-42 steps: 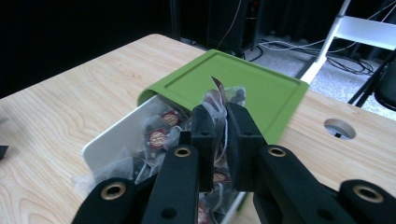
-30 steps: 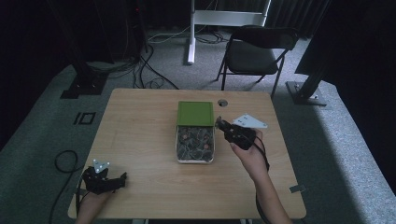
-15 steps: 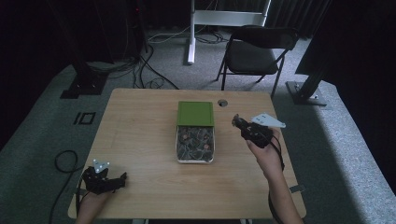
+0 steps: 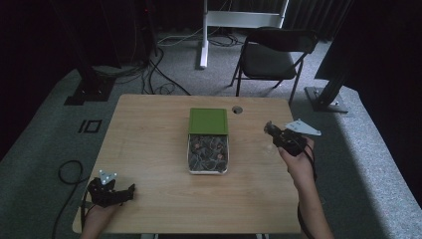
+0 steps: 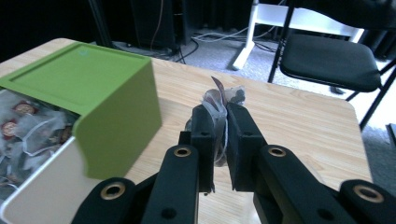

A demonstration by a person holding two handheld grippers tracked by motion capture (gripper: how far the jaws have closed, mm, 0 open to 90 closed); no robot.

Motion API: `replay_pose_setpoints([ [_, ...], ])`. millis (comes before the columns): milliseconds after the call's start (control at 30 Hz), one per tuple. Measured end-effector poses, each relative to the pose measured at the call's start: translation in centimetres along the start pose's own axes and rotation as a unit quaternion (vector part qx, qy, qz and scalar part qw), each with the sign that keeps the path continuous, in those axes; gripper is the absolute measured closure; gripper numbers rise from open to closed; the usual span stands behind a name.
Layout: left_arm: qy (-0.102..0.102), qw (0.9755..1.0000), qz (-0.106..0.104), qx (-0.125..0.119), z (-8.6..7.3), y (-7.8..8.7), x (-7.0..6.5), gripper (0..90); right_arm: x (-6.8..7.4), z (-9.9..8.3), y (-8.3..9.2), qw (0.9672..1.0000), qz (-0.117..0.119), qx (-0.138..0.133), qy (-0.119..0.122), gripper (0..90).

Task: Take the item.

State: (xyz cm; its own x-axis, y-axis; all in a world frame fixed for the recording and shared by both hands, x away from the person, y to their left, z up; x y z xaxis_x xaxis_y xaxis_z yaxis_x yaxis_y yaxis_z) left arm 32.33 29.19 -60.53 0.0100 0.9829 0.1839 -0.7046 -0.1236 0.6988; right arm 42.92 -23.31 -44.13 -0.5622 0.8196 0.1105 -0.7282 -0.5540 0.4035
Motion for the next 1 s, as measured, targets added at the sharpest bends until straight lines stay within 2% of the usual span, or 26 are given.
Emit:
replay_pose_setpoints([
  [400, -0.001, 1.0000, 0.000, 0.000, 0.0, 0.0, 0.0, 1.6, -3.1, -1.0, 0.7, 0.9994, -0.029, 0.005, -0.018, 82.6],
  [700, 0.000, 1.0000, 0.000, 0.000, 0.0, 0.0, 0.0, 1.6, -4.6, -1.5, 0.8, 0.9986, -0.046, 0.010, -0.023, 82.6],
  [1000, 0.000, 1.0000, 0.000, 0.000, 0.0, 0.0, 0.0, 1.7, -5.4, -2.5, 0.2, 0.9980, -0.048, 0.020, -0.035, 82.6],
])
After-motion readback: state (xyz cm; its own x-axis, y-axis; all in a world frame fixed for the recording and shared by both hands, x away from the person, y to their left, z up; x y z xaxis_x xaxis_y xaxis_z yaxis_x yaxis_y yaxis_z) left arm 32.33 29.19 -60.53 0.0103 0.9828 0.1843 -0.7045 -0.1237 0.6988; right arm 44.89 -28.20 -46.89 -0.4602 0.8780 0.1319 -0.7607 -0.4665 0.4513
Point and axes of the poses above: each handheld gripper's, and its own axes: y roughly backward along the jaws, z roughly out of its top, x roughly to its left, the point moved 8 cm from there along -y, roughly forward along the jaws, and after that the axes turned 14 degrees about z, right-handed, at the moved point
